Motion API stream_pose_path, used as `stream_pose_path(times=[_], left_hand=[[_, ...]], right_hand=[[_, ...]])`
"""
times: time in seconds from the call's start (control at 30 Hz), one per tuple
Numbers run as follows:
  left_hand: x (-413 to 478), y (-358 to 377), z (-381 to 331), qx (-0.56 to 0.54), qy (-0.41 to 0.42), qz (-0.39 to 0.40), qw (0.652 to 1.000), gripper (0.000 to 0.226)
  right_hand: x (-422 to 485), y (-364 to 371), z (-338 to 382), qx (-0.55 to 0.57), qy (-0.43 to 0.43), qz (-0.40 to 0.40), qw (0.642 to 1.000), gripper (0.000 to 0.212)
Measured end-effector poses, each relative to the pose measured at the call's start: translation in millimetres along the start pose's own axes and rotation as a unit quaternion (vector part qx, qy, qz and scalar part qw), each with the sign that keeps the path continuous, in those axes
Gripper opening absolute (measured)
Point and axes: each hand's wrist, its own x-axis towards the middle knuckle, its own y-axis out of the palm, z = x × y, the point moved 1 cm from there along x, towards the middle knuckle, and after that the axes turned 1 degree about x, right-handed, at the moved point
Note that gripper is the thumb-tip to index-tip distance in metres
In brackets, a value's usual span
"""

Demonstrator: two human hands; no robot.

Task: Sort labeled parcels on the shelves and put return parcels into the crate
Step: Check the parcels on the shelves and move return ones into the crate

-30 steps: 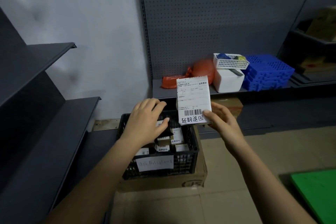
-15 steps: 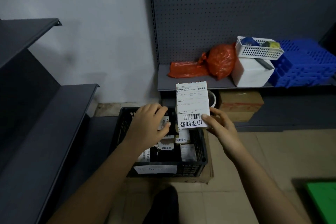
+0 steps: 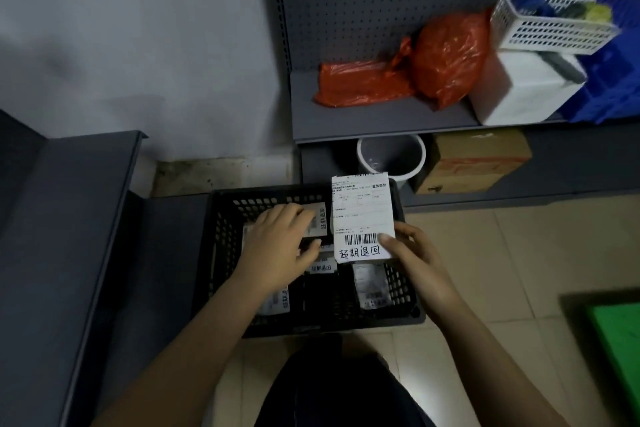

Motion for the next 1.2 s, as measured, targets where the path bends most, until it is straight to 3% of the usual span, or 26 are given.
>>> stream_pose_path(times=[0.27,0.47,0.6,0.77,1.03,1.2], left_hand=[[-5,86,32,-0.054,-0.084,0.033,0.994,0.041],[-17,149,41,-0.163,-0.167,0.080,0.969,0.058],[-30,180,40,-0.226,-0.238,0.133,0.935,0.062],[-51,212,41,-0.247,-0.313,0.125,0.908,0.060],[-61,234,33,-0.261,-0.356,0.140,0.886,0.063],[-60,240,31,-0.263,-0.374,0.153,0.876,0.063]], right_hand=[[44,-1,-74,-0.047,0.112,0.048,0.991,0.056],[74,2,-119,-0.086,0.177,0.101,0.975,0.036],[95,13,-145,-0.116,0.186,0.125,0.968,0.046],[108,28,-179,-0.078,0.200,0.050,0.975,0.036],[121,37,-211,-0.031,0.268,0.086,0.959,0.045],[121,34,-217,-0.070,0.253,0.116,0.958,0.045]])
